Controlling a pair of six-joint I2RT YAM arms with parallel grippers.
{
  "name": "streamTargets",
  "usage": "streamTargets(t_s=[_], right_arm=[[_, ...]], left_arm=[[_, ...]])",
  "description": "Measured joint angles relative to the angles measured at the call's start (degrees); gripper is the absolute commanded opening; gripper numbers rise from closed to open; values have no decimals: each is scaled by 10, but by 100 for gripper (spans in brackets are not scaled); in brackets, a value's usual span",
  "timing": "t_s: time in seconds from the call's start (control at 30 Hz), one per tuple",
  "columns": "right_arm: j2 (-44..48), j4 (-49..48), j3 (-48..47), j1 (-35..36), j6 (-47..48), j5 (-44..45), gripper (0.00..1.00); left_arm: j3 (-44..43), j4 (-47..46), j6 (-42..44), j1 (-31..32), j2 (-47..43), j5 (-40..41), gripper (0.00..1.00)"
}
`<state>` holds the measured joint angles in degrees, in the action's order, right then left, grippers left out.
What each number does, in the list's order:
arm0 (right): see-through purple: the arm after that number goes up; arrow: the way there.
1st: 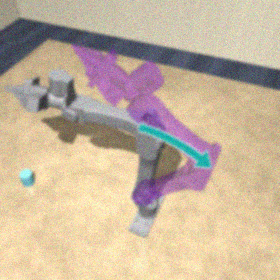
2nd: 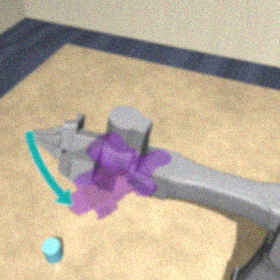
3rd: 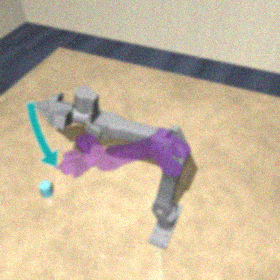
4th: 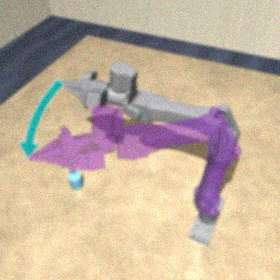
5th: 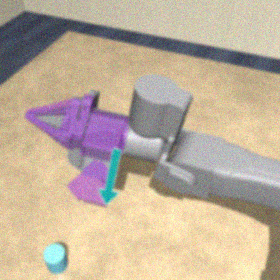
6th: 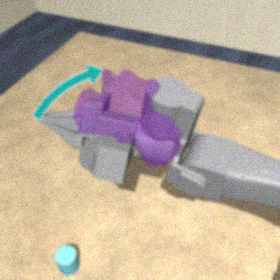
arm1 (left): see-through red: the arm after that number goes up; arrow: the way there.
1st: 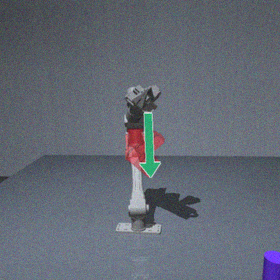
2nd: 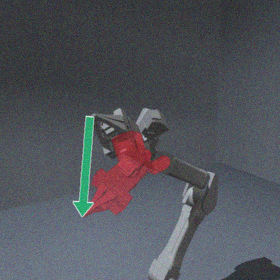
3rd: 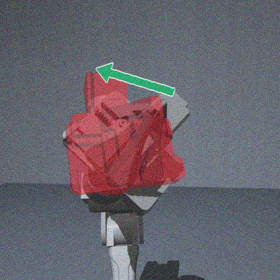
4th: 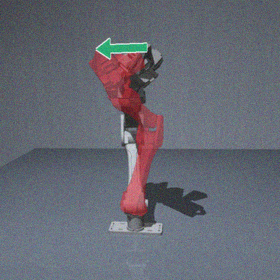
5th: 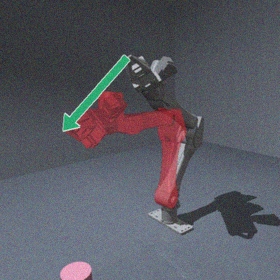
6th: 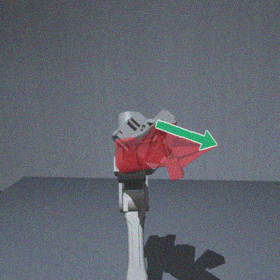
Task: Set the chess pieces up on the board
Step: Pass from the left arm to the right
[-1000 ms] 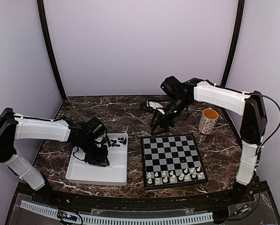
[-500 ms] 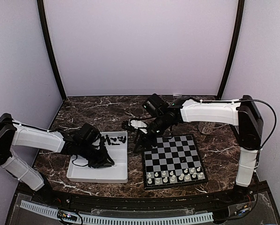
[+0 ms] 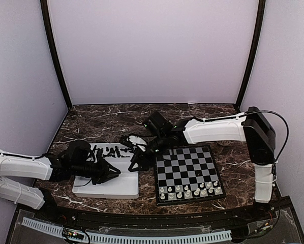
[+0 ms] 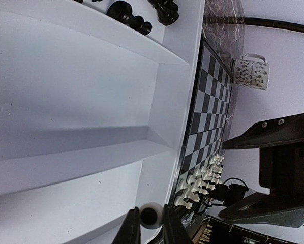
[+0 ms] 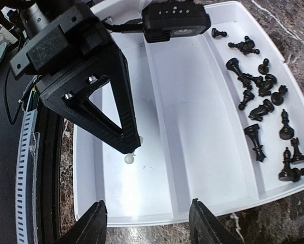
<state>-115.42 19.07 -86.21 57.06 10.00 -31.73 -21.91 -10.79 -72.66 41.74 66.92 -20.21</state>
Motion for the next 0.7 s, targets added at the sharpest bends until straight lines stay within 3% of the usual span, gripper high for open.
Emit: streamTargets(t_s=[0.27, 0.7], right_arm=[[-28, -25, -6, 18, -35, -10, 54], [-55, -58, -35, 20, -58, -27, 49]], left_arm=[[56, -76, -65, 0, -36, 1, 17], [60, -123, -91, 0, -43, 1, 17]])
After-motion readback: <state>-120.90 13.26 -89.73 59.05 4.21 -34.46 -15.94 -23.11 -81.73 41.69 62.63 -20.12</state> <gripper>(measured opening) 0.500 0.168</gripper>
